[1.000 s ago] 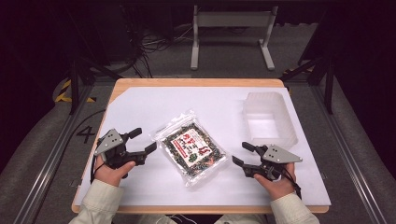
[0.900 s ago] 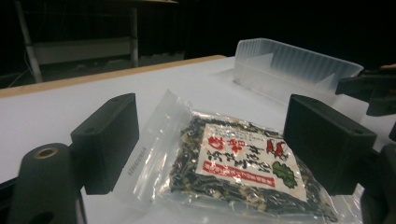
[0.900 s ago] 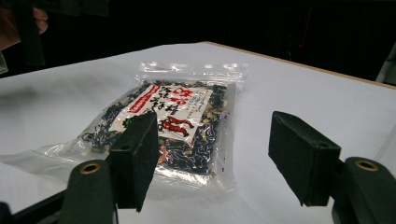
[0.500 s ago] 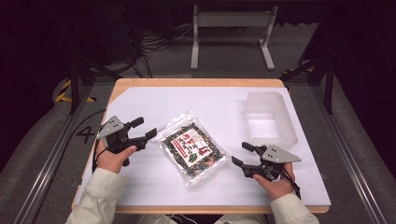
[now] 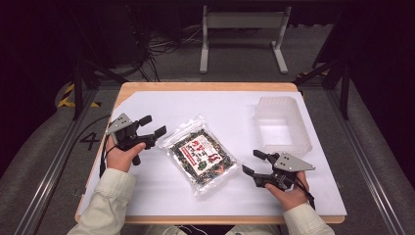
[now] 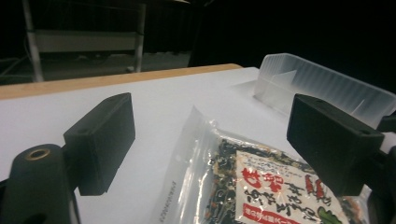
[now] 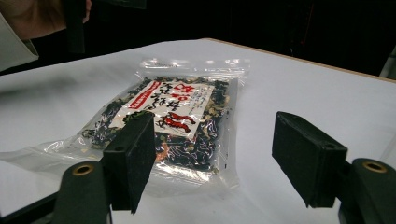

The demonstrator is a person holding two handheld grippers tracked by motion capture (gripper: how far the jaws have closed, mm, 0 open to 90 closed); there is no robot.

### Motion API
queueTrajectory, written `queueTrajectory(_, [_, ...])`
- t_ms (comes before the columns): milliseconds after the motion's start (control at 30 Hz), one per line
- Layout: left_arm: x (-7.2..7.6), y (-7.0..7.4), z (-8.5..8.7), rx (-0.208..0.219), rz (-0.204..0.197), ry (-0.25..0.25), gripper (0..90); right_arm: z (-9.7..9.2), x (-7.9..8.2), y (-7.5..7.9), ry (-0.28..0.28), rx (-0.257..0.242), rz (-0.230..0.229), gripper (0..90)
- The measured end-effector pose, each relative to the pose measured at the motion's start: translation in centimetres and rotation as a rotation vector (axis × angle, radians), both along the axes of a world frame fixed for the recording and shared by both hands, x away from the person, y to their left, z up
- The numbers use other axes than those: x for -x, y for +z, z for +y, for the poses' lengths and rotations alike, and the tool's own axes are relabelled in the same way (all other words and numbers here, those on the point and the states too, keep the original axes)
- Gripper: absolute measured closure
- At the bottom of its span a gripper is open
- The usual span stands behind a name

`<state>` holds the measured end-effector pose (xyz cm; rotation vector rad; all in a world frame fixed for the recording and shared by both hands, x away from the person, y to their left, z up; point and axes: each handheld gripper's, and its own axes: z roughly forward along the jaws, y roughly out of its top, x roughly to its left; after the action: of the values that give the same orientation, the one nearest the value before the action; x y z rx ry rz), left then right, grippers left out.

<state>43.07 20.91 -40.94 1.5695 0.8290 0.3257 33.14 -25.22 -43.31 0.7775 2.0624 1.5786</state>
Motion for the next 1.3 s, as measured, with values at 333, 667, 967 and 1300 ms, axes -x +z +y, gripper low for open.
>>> queueTrajectory(333, [-1.4, -2.9, 0.0, -0.077, 0.174, 0.065, 18.4, 0.0, 0.1, 0.1, 0.012, -0.01, 0.001, 29.9])
queueTrajectory(667, [-1.9, -3.9, -0.4, -0.125, 0.284, 0.023, 29.4, -0.2, 0.6, 0.2, 0.002, 0.002, 0.004, 29.0])
queueTrajectory(967, [-2.3, -4.7, -0.6, -0.169, 0.37, 0.007, 37.0, -0.6, 0.8, 0.4, -0.003, 0.005, 0.004, 28.7])
queueTrajectory(1300, [-2.3, -4.9, -0.6, -0.203, 0.402, -0.034, 44.7, -0.5, 0.8, 0.4, -0.001, 0.012, 0.005, 28.4])
